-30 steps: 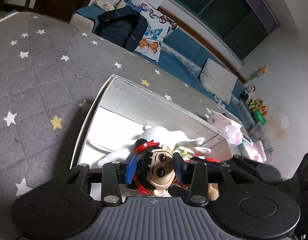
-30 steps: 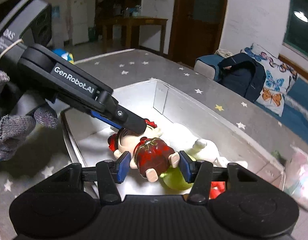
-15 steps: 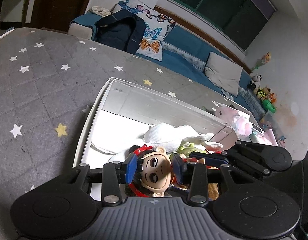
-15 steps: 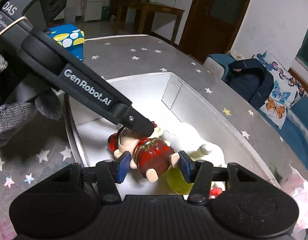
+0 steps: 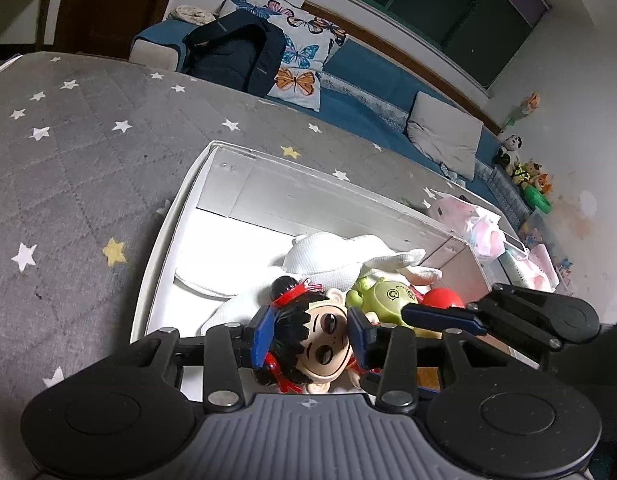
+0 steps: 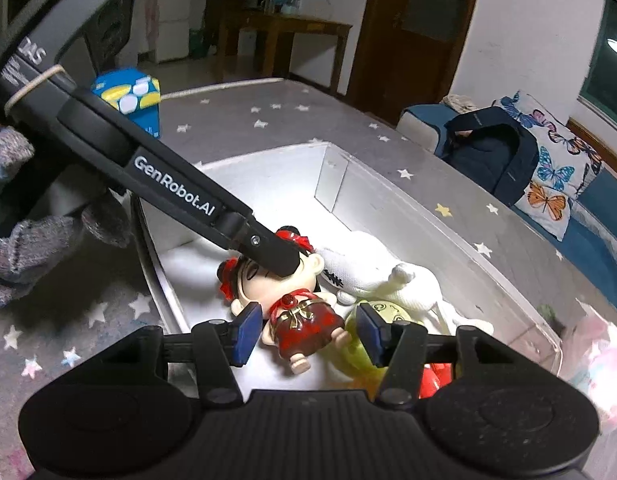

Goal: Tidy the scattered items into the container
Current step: 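Lift the red-dressed doll with both tools over the box and lower it in, then open both tools and pull them back from the box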

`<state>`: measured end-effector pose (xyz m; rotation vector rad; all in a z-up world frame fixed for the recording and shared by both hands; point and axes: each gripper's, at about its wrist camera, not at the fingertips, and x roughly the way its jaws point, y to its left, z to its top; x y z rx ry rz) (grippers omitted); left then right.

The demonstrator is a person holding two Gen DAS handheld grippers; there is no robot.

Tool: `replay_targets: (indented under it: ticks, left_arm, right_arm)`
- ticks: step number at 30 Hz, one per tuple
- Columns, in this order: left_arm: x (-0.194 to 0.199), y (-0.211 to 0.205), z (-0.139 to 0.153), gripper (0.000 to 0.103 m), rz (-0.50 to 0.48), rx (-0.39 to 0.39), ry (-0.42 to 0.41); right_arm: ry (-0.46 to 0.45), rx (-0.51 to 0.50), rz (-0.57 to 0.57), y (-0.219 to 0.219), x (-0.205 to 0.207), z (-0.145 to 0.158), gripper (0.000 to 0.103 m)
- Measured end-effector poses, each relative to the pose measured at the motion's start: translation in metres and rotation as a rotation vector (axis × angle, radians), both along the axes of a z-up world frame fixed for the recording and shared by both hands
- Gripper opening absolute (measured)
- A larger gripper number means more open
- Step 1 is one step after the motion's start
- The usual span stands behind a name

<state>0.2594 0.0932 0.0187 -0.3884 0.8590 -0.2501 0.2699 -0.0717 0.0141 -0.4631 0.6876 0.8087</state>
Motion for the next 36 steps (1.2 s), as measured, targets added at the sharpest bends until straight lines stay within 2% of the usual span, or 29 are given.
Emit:
replay_targets:
  ticks: [8,15,17,18,19,25,32,34,36]
  left_arm:
    - [-0.015,-0.012,0.014,0.042,-0.003,0.081,-0.051]
    - [-0.046,-0.027,0.027,0.042,0.009,0.171,-0.115]
    - [-0.057,-0.032,0.031,0.042,0.013,0.190,-0.135]
    - [-0.063,-0.034,0.033,0.042,0.016,0.198,-0.146]
    - [-0.069,-0.037,0.034,0.042,0.017,0.208,-0.158]
    - [-0.104,-0.053,0.036,0.042,0.051,0.291,-0.216]
    - [-0.132,-0.063,0.027,0.042,0.092,0.312,-0.226]
    - [-0.138,-0.066,0.026,0.042,0.105,0.317,-0.223]
    - [-0.142,-0.066,0.025,0.042,0.113,0.325,-0.224]
  right_arm:
    - [-0.012,0.122,-0.102,-0.023,-0.023,0.013,0.054]
    - [-0.019,0.226,-0.217,-0.048,-0.050,0.019,0.054]
    - [-0.017,0.249,-0.245,-0.054,-0.059,0.020,0.056]
    - [-0.014,0.261,-0.261,-0.057,-0.063,0.020,0.064]
    - [-0.011,0.272,-0.278,-0.060,-0.068,0.020,0.067]
    - [0.002,0.332,-0.358,-0.076,-0.093,0.020,0.068]
    - [0.009,0.354,-0.423,-0.084,-0.109,0.011,0.074]
    - [0.011,0.373,-0.435,-0.087,-0.114,0.011,0.083]
    - [0.007,0.387,-0.446,-0.089,-0.118,0.011,0.083]
